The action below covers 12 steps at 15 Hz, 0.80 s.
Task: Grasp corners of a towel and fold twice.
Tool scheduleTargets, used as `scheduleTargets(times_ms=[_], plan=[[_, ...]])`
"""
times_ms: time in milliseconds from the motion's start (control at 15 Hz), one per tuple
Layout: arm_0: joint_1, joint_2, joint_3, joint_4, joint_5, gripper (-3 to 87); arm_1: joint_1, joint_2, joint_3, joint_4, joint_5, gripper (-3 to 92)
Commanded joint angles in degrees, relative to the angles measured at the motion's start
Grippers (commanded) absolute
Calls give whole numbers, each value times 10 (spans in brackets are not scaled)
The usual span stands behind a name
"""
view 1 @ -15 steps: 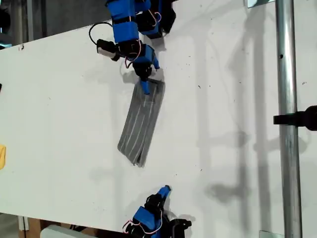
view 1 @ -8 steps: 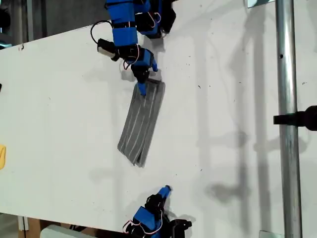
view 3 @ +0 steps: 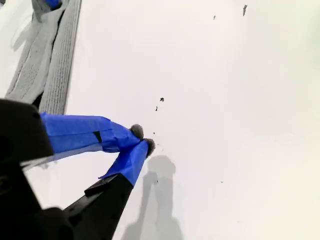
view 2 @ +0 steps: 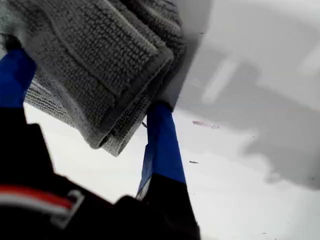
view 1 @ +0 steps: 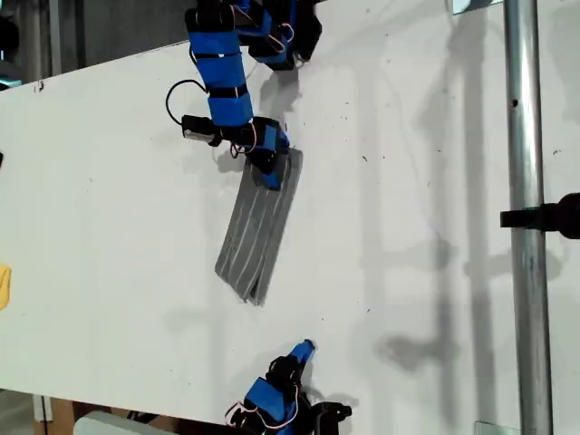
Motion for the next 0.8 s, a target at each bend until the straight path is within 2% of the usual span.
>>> scheduleTargets(times_ms=[0, 67, 133, 333, 400, 600, 733], plan=[[11, 5, -2, 0, -10, -26, 22, -1, -34, -44, -40, 341], [13, 5, -2, 0, -10, -26, 31, -1, -34, -53, -59, 268], [14, 5, -2, 0, -11, -26, 39, -1, -35, -40, -51, 8], [13, 5, -2, 0, -10, -26, 9, 37, -34, 36, -59, -2], [11, 5, -1, -2, -4, -26, -23, 72, -34, 91, -46, -2], [4, 5, 11, -29, 17, -26, -155, 226, -57, 311, 59, -2], [-4, 5, 18, -34, 8, -26, -207, 250, -152, 434, 101, -2]])
